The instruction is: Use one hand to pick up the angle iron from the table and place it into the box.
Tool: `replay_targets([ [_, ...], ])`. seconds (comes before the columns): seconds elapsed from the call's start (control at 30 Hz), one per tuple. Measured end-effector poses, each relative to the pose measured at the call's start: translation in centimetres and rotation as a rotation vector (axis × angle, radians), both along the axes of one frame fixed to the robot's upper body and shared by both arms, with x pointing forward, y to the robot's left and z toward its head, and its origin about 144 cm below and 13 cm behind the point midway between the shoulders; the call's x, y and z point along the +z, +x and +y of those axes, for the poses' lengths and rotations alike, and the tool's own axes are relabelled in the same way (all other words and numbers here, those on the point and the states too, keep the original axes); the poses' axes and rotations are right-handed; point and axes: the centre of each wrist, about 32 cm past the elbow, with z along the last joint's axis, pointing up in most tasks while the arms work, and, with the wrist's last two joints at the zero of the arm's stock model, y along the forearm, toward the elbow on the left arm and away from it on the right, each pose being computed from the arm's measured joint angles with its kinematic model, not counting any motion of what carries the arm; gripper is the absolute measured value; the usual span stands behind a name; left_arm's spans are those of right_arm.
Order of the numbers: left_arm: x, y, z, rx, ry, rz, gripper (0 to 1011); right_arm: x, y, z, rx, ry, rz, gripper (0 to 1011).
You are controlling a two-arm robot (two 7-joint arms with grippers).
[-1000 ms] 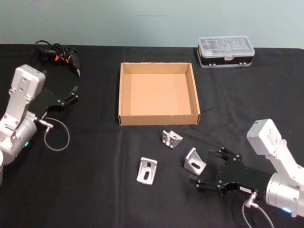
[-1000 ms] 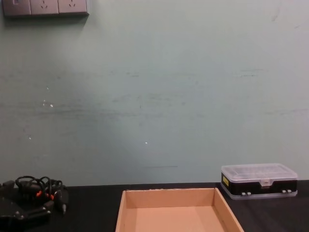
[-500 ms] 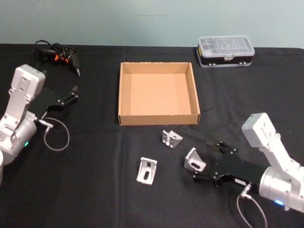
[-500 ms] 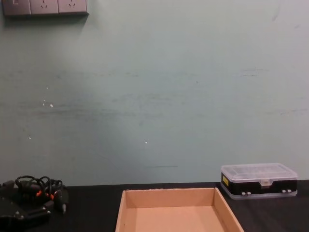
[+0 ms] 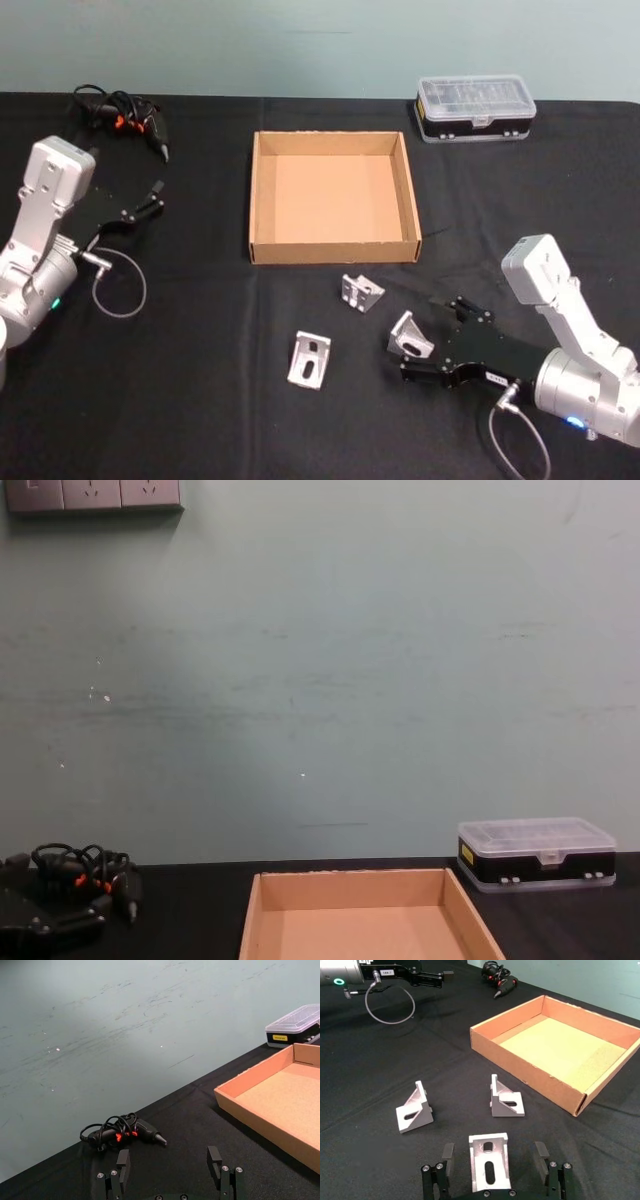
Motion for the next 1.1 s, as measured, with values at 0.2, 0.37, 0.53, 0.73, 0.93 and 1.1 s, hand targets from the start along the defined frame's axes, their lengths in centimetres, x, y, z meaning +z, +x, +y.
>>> replay_targets([
  [0.2,0.0,0.0,0.0,0.0,0.0,0.0,1011,-0.2,0.1,0.1,0.005,0.003,0.004,1000],
  [0.37,0.0,0.0,0.0,0.0,0.0,0.0,1011,-0.4,0.3,0.4,0.008,0.006,0.004,1000],
  [0.53,0.0,0.0,0.0,0.0,0.0,0.0,1011,-0.7,0.7,0.7,0.01,0.007,0.008,1000],
  [0.73,0.0,0.0,0.0,0.0,0.0,0.0,1011,-1.0,1.2,1.3,0.013,0.007,0.017,1000],
  [0.93,0.0,0.0,0.0,0.0,0.0,0.0,1011,-1.2,1.3,1.7,0.012,0.014,0.02,1000],
  [1.1,0.0,0.0,0.0,0.0,0.0,0.0,1011,-1.2,1.4,1.7,0.008,0.012,0.018,1000],
])
